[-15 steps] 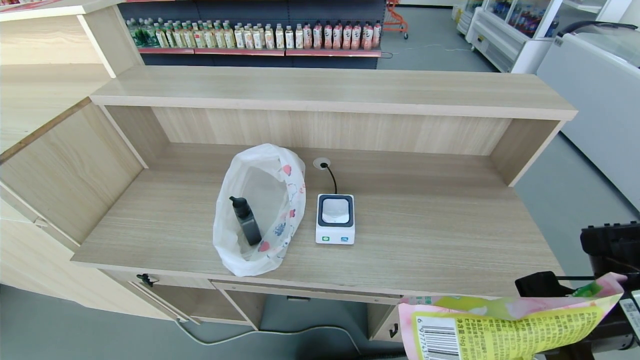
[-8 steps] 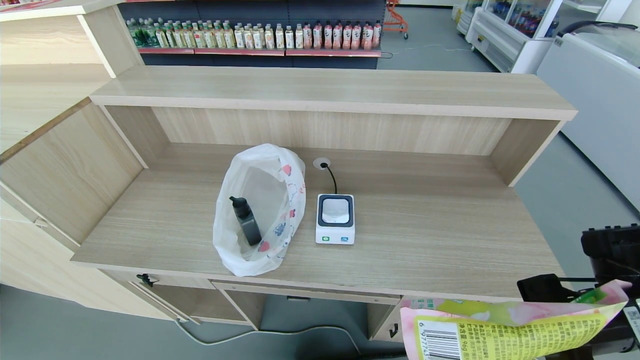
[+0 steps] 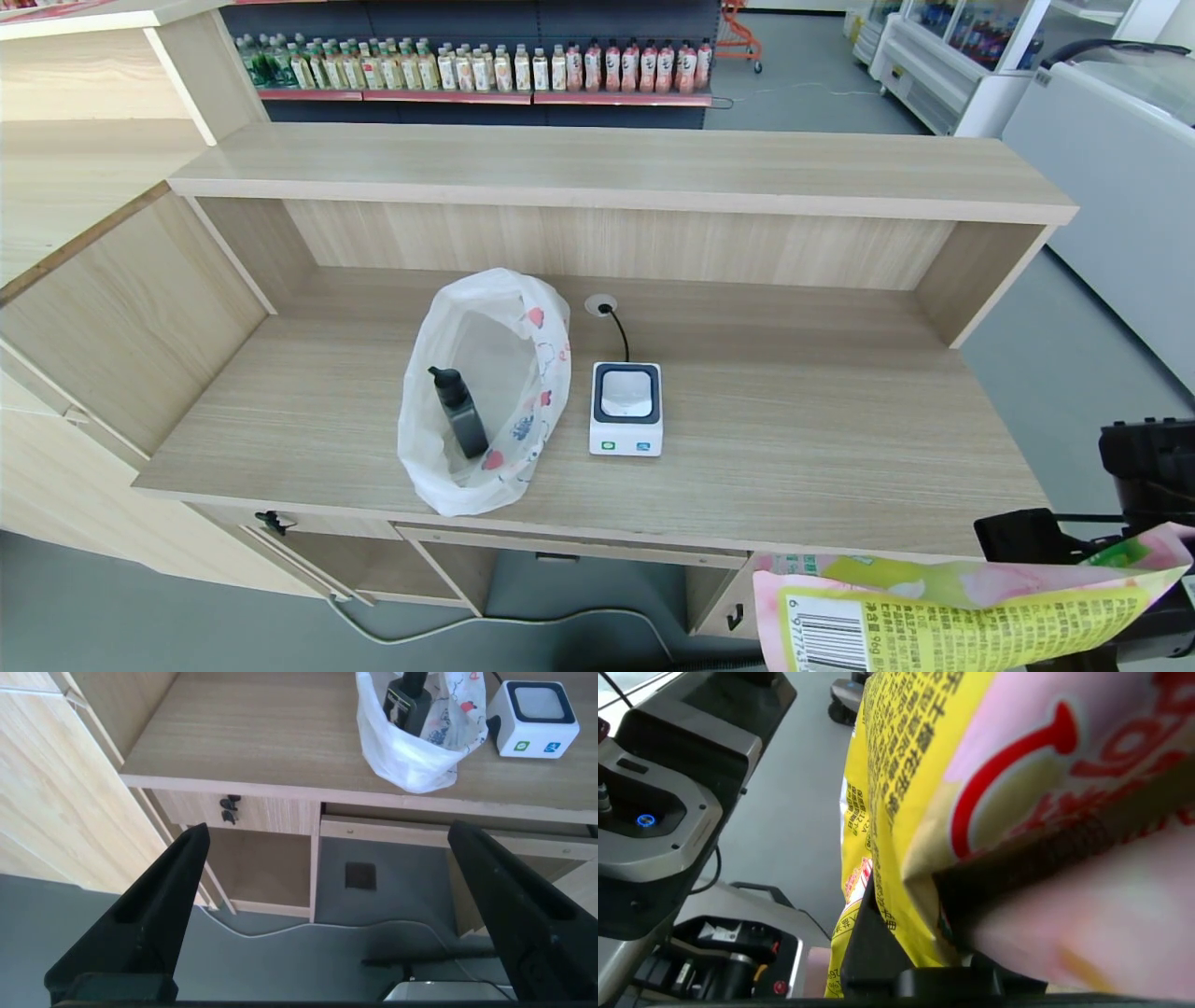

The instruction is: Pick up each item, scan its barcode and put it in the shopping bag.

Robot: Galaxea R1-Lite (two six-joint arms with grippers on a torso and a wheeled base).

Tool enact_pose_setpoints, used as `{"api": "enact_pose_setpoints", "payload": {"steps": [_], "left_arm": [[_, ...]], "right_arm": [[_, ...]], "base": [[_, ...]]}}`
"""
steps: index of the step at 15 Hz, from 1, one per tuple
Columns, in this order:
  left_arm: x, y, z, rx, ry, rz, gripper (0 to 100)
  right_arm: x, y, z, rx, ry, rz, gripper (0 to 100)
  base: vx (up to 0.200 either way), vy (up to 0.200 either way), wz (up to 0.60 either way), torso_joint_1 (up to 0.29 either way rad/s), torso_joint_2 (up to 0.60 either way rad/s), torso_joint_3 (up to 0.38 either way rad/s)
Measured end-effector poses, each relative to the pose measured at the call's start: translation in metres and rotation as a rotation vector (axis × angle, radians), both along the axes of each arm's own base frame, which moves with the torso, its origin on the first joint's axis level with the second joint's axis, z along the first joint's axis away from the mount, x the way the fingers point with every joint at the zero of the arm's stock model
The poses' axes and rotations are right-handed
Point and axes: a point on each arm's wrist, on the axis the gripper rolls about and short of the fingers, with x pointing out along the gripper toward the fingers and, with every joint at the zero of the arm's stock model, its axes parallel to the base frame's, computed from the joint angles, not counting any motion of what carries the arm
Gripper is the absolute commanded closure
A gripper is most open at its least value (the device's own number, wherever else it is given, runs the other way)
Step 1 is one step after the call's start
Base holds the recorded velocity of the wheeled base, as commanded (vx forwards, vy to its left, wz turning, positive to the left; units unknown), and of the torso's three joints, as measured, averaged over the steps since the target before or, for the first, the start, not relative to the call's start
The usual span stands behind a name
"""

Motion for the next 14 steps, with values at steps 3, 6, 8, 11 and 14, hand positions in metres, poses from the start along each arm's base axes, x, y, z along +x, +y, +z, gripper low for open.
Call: {"api": "enact_pose_setpoints", "payload": {"steps": [3, 6, 8, 11, 14], "left_arm": [[0.0, 0.0, 0.0, 0.0, 0.0, 0.0, 0], [0.0, 0.0, 0.0, 0.0, 0.0, 0.0, 0], [0.0, 0.0, 0.0, 0.0, 0.0, 0.0, 0], [0.0, 0.0, 0.0, 0.0, 0.0, 0.0, 0], [0.0, 0.0, 0.0, 0.0, 0.0, 0.0, 0]], "right_arm": [[0.0, -0.001, 0.0, 0.0, 0.0, -0.006, 100], [0.0, -0.002, 0.005, 0.003, 0.015, -0.017, 100], [0.007, -0.012, 0.024, 0.021, 0.11, -0.09, 100], [-0.003, -0.044, 0.051, 0.078, 0.331, -0.326, 100], [-0.021, -0.064, 0.061, 0.073, 0.329, -0.683, 100]], "base": [[0.0, 0.0, 0.0, 0.0, 0.0, 0.0], [0.0, 0.0, 0.0, 0.0, 0.0, 0.0], [0.0, 0.0, 0.0, 0.0, 0.0, 0.0], [0.0, 0.0, 0.0, 0.0, 0.0, 0.0], [0.0, 0.0, 0.0, 0.0, 0.0, 0.0]]}}
